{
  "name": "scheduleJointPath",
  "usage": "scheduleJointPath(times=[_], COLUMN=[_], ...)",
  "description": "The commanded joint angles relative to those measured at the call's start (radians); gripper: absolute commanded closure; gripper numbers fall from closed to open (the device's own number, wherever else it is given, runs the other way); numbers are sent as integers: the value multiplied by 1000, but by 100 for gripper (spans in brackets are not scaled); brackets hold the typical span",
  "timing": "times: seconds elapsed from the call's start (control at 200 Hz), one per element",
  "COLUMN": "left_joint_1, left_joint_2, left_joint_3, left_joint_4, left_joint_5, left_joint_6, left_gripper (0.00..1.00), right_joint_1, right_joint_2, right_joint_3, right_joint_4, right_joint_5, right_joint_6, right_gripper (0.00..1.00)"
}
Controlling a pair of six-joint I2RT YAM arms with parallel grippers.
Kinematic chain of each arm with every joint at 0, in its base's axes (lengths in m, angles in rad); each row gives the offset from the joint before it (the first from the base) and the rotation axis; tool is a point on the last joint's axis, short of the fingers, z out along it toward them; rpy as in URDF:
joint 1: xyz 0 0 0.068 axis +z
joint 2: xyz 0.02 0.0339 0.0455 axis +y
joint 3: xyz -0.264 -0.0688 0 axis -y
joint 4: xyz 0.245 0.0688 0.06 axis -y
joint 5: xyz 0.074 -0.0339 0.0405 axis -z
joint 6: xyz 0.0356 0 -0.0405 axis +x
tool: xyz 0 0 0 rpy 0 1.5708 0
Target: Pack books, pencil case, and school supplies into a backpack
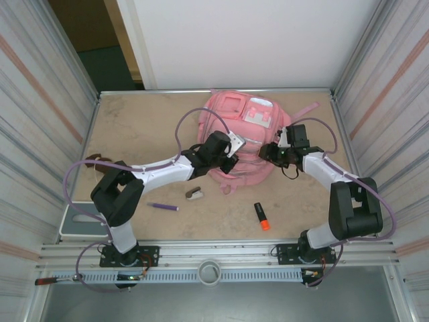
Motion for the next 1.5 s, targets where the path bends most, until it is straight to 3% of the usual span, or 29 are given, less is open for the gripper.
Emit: scheduleJointPath(times=[0.0,0.165,0.386,0.586,0.716,0.872,1.132,1.498], left_joint_1=[-4,19,117,213,214,216,207,252], left_joint_2=[-34,-56,-91,-109,-127,-156,-179,-102], left_joint_3=[-20,-45,-96,-114,-134,-175,-208,-146], left_joint_4=[3,-16,-30,-26,6,59,111,99], left_joint_5=[-25,-116,-176,-123,-87,-29,168,86], left_joint_6=[18,61,75,68,84,150,245,306], left_gripper=[100,100,100,100,100,100,100,100], right_joint_1=[-8,-48,-101,-116,-115,-117,-122,-125], right_joint_2=[16,-18,-56,-25,10,36,96,175], right_joint_3=[-10,-25,-29,21,80,152,241,272], right_joint_4=[73,34,-32,-88,-126,-235,-310,-339], right_joint_5=[45,65,52,12,-18,66,97,168], right_joint_6=[13,-28,-85,-132,-171,-261,-312,-342], right_gripper=[83,100,100,100,100,100,100,100])
